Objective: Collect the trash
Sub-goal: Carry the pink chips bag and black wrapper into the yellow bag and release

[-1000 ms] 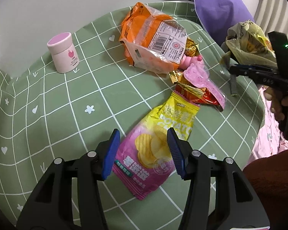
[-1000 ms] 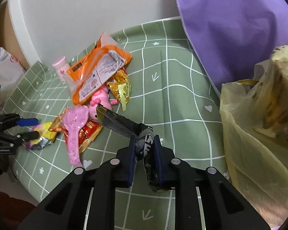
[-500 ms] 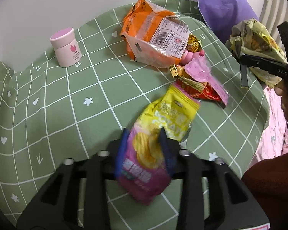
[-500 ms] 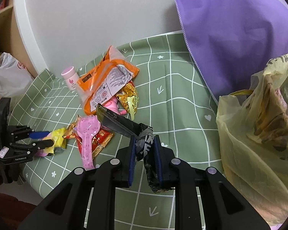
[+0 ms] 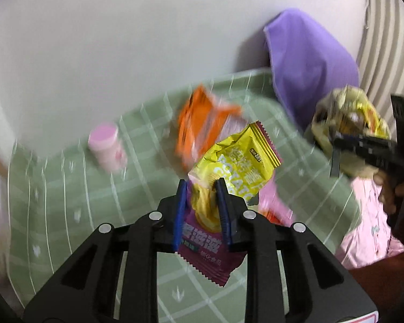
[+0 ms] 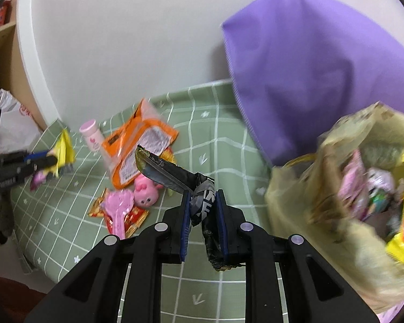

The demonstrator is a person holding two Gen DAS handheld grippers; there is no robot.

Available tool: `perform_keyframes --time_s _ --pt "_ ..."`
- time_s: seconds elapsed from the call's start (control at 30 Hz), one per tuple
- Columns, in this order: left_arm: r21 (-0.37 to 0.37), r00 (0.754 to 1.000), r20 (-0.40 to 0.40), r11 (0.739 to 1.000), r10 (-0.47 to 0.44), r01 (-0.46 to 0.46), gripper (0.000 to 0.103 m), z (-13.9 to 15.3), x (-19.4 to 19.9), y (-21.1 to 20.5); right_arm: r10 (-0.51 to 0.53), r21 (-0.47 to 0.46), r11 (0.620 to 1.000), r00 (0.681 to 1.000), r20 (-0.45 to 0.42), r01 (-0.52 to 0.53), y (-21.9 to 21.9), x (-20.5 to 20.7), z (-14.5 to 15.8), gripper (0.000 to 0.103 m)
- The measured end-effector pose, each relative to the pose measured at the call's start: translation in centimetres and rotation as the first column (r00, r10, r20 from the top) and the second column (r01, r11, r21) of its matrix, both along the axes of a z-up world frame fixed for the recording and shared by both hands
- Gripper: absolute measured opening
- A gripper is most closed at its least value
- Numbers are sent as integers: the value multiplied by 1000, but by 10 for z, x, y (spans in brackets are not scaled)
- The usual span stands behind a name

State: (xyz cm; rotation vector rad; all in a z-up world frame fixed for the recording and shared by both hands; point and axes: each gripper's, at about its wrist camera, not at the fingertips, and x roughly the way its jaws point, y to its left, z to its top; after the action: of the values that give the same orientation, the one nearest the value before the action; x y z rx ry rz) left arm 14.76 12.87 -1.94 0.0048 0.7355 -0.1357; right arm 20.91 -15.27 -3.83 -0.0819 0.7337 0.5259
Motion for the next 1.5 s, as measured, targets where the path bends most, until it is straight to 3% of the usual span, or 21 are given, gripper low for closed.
perform_keyframes --time_s 0.2,0.37,0.6,0.77,0.93,1.1,1.2,1.3,1.43,1.5 --pt "-2 987 99 992 -123 124 23 48 54 -44 -102 0 995 989 111 102 -32 -3 45 19" --pt "-25 959 164 971 -229 236 25 79 83 -93 -232 5 972 949 214 237 -74 -10 88 19" --pt "-74 902 177 908 -394 412 26 102 115 -177 -378 7 920 880 289 393 -134 -17 117 19" --pt "-37 858 164 867 -486 498 26 106 124 -238 -440 -1 886 841 314 464 -164 -22 128 19" --pt "-48 831 148 835 -537 548 26 99 124 -272 -476 2 866 823 310 500 -185 -26 125 19" --pt "-72 822 106 821 -559 567 26 85 132 -293 -491 7 859 820 295 512 -196 -28 115 19" --pt "-125 816 55 807 -575 577 26 71 146 -304 -489 16 863 826 280 505 -201 -27 111 19" --pt "-181 787 -55 781 -615 598 26 46 160 -325 -458 -13 879 853 251 476 -204 -18 100 19" --pt "-129 787 -154 801 -598 584 26 6 173 -355 -430 -61 892 882 193 448 -205 0 78 19" --pt "-103 794 -161 810 -586 577 26 -2 176 -360 -417 -58 901 895 161 430 -206 9 68 19"
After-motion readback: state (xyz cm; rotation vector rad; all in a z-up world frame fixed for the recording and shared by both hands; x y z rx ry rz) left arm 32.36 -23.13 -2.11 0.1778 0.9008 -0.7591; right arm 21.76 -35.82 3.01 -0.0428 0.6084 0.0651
